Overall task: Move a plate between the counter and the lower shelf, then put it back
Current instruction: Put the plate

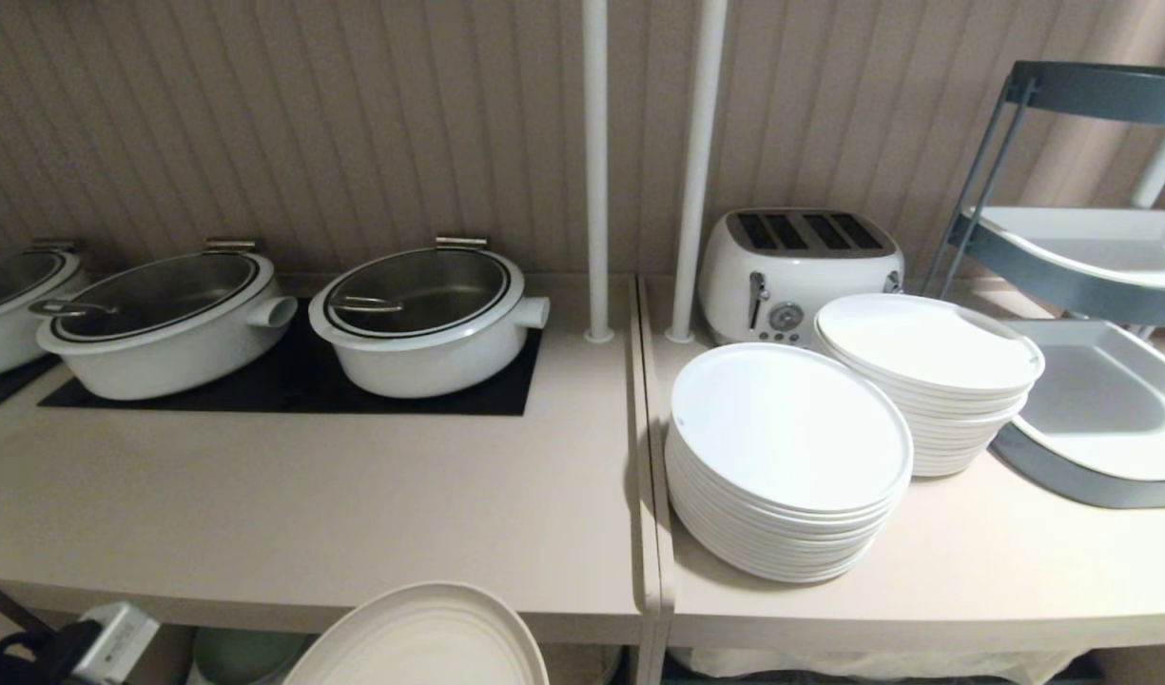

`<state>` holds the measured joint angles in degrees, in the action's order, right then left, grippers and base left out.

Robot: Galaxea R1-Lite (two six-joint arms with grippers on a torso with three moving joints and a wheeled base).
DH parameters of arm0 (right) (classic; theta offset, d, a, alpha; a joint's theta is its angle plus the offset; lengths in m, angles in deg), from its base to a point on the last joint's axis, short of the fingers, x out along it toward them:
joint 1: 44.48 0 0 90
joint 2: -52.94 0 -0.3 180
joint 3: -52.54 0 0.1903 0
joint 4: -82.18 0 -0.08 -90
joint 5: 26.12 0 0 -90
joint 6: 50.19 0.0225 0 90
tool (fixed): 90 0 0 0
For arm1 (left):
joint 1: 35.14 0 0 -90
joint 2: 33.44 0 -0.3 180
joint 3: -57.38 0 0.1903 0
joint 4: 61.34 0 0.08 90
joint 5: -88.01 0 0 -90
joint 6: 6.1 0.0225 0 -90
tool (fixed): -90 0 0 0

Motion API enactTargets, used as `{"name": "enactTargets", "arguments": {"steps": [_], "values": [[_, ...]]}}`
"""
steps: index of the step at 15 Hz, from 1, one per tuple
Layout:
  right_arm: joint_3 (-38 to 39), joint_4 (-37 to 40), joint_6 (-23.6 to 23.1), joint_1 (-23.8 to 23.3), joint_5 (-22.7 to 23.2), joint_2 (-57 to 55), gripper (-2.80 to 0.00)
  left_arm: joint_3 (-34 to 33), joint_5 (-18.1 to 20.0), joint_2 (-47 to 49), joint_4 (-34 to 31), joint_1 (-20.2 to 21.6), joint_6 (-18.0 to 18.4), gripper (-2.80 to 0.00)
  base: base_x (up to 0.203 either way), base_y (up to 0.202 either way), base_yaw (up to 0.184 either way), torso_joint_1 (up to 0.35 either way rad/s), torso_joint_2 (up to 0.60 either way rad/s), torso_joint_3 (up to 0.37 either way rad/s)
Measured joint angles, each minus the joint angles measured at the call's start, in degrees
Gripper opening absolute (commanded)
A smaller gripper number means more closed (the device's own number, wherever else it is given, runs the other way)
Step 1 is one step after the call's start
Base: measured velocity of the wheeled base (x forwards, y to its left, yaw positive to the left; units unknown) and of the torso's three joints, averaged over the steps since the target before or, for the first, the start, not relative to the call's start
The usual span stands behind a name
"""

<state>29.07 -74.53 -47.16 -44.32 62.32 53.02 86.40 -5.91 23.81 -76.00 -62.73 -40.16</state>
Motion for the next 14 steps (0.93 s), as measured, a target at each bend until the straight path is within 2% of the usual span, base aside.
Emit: {"name": "enactTargets", "arguments": {"steps": [14], "values": [[0.0,0.0,0.0,0.0,0.0,0.0,-2.80,0.0,-0.2,0.0,0.2,0.0,-0.2,-2.80,0.000,0.000,0.000,0.000,0.00,0.000]]}}
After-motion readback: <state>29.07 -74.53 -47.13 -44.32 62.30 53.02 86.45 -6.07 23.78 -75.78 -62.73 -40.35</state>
